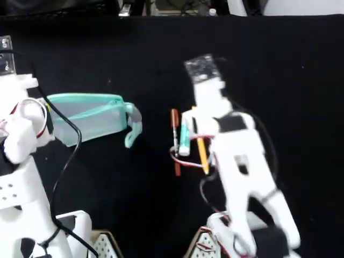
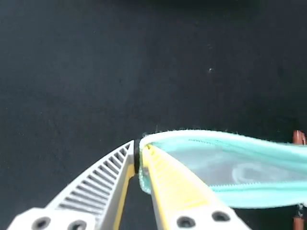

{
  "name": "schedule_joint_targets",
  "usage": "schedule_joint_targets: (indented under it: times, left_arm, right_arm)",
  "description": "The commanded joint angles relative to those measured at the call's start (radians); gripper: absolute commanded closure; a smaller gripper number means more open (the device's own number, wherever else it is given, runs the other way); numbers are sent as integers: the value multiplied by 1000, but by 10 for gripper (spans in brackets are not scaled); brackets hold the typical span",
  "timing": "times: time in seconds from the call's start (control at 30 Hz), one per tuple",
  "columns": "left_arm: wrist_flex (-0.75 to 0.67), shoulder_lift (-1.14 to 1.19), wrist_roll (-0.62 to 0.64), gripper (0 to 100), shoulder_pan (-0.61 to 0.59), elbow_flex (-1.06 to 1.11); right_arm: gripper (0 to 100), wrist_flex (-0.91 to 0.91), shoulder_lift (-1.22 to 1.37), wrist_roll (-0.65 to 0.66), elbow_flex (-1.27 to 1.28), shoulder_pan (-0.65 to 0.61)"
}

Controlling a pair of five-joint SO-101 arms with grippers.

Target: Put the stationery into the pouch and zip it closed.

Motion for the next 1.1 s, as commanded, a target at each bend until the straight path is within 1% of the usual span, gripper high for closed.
schedule_joint_targets:
  times: [0.0, 0.13, 0.3, 0.43, 0.5, 0.77, 0.93, 1.07]
  left_arm:
    - [-57, 8, -8, 970, -15, 102]
    - [-91, 8, -6, 970, -15, 160]
    - [-89, 8, -3, 970, -15, 160]
    - [-89, 8, -2, 970, -7, 159]
    - [-89, 8, -2, 970, -7, 159]
    - [-89, 8, -5, 970, -8, 159]
    - [-91, 8, -2, 970, -5, 157]
    - [-91, 8, -2, 970, -5, 157]
  right_arm:
    - [802, -21, 193, -12, -148, -63]
    - [802, -21, 395, -12, -308, -89]
    - [801, 3, 621, -14, -460, -92]
    - [801, 14, 734, -60, -555, -92]
    - [801, 14, 768, -63, -587, -95]
    - [803, 14, 817, -52, -613, -195]
    - [805, 9, 851, -52, -618, -195]
    - [863, 15, 857, -52, -633, -195]
